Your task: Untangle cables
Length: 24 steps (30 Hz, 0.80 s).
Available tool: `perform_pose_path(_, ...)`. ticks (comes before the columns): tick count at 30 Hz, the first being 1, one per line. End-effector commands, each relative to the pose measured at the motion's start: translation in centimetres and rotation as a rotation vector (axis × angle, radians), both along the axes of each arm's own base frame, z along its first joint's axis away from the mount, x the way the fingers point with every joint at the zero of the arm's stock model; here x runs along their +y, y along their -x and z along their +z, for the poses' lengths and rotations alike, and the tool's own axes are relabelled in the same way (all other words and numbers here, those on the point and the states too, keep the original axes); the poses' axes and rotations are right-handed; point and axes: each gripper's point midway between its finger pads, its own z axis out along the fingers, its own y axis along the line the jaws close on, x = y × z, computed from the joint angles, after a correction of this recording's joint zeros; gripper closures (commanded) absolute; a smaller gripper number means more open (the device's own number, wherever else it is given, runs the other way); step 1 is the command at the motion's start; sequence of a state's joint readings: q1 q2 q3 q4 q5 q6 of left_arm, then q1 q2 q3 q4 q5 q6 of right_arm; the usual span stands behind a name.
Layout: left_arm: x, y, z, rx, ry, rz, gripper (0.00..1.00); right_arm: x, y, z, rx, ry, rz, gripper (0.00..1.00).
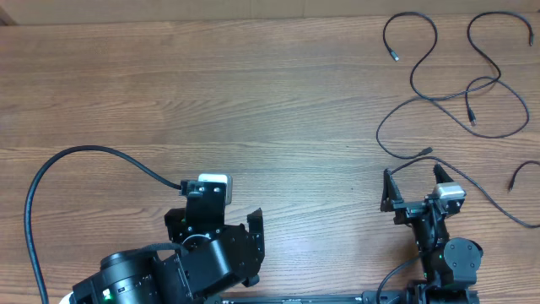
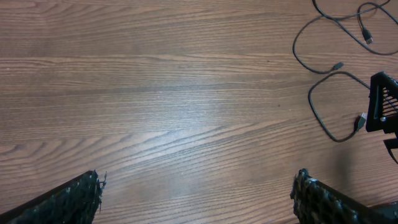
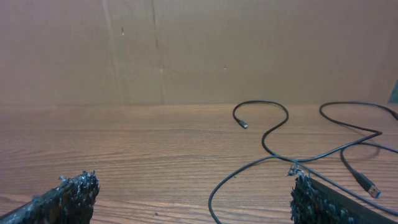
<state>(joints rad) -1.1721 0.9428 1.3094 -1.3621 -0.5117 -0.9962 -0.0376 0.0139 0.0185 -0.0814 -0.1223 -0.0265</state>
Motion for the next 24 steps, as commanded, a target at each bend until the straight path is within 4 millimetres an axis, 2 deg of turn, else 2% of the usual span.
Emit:
perform_pose_path(1, 0.0, 0.0, -0.1, -0.003, 0.002, 0.01, 0.0, -0.1, 0.0, -0.1, -0.006, 0.002, -0.008, 0.0)
perform_pose_path(6, 0.0, 0.0, -0.1, -0.004, 0.002, 0.01, 0.0, -0.1, 0.0, -0.1, -0.006, 0.002, -0.008, 0.0)
perform_pose_path(11, -0.5, 1.2, -0.6, 0.06, 0.024, -0.039, 0.0, -0.1, 0.0, -0.1, -0.006, 0.002, -0.008, 0.0)
perform_pose_path(13, -0.1, 1.2, -0.8, 0.068, 0.013, -0.028, 0.0, -0.1, 0.0, -0.1, -0.006, 0.002, -0.008, 0.0)
perform_pose_path(19, 1.8, -1.8, -1.7, 0.089, 0.061, 0.16, 0.01, -0.1, 0.0, -0.1, -0.006, 0.002, -0.008, 0.0)
perform_pose_path(24, 4.0, -3.4, -4.8, 0.157, 0.126, 0.313, 0.0, -0.1, 0.0, -0.1, -0.006, 0.002, -0.008, 0.0)
